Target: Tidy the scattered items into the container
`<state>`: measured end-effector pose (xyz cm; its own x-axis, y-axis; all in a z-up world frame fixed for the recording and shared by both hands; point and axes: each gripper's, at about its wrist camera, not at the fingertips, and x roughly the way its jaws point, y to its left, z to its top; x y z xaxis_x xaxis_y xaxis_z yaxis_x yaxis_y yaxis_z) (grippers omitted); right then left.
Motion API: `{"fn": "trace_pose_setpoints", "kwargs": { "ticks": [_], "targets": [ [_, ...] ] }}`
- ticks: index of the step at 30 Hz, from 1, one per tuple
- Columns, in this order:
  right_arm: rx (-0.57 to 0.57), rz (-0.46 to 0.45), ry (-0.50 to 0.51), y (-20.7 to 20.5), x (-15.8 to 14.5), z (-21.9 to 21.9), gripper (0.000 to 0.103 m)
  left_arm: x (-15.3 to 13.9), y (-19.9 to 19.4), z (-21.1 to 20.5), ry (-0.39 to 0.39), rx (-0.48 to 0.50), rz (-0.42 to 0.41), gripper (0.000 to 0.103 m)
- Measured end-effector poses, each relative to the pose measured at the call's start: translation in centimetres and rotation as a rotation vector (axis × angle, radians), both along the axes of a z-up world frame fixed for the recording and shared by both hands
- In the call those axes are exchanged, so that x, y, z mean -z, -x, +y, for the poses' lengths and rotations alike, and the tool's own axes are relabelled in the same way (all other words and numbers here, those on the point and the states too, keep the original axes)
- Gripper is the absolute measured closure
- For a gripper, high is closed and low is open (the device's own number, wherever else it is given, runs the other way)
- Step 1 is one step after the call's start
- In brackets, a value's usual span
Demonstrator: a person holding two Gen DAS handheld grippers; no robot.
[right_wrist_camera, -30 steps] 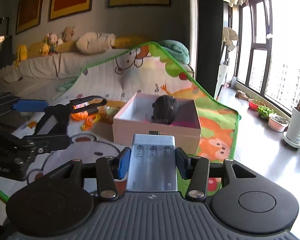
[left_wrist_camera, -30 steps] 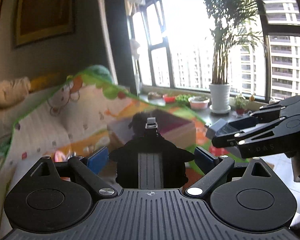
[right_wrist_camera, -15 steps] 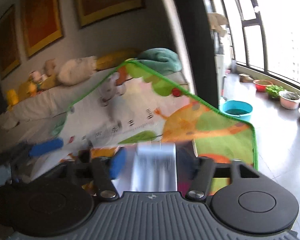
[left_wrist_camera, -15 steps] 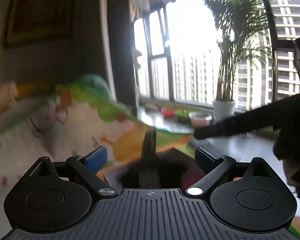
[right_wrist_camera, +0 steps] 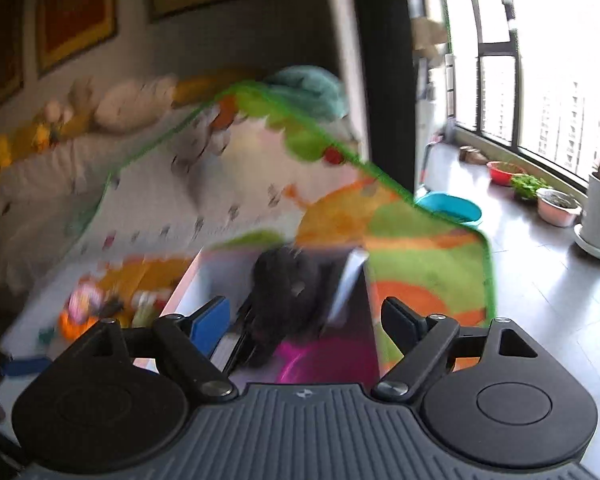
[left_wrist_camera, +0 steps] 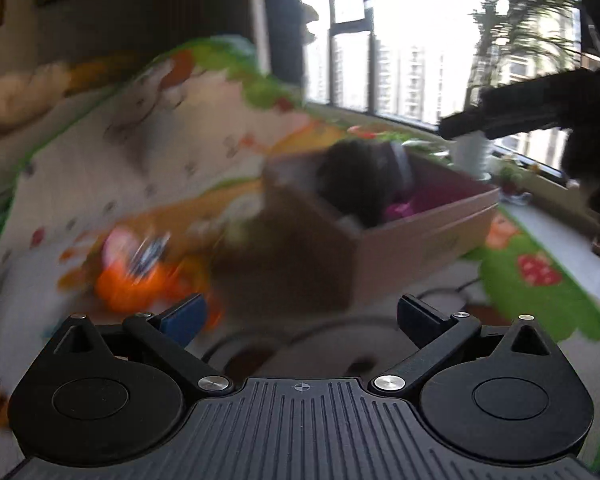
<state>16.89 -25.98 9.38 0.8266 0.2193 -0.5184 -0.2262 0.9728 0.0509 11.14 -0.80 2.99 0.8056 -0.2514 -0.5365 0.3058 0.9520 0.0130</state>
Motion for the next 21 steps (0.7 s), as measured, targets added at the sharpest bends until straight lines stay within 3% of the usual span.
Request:
{"fn": "trace_pose_setpoints", "kwargs": {
  "ticks": [9,14,15,16,18,21],
  "targets": [
    [-0.204,0.013,0.142,0.1,0.7,9.8,0.019,1.7,0.6,5.8,0.166,-0.16,0.051,0.0],
    [-0.2,-0.013,0.196,-1.8,-0.2,10.8,0.024,2.2,0.6,6.9,0.249,-0.168,0.072,0.0],
    [-0.163,-0.018,0.196,-2.9,-0.6,10.1,0.035,2.3,0.6,7.0,0.26,-0.166,0.073,0.0],
    [-0.111,-0.003,0.192,-4.5,-0.8,9.1,0.058,2.3,0.6,7.0,0.267,-0.163,0.074,0.0],
    [0.019,0.088,0.146,-8.8,-0.9,6.0,0.08,2.4,0.4,7.1,0.285,-0.152,0.078,0.0],
    [0.198,0.149,0.082,-13.5,-0.3,1.5,0.082,2.7,0.2,7.5,0.32,-0.142,0.092,0.0]
  ]
}}
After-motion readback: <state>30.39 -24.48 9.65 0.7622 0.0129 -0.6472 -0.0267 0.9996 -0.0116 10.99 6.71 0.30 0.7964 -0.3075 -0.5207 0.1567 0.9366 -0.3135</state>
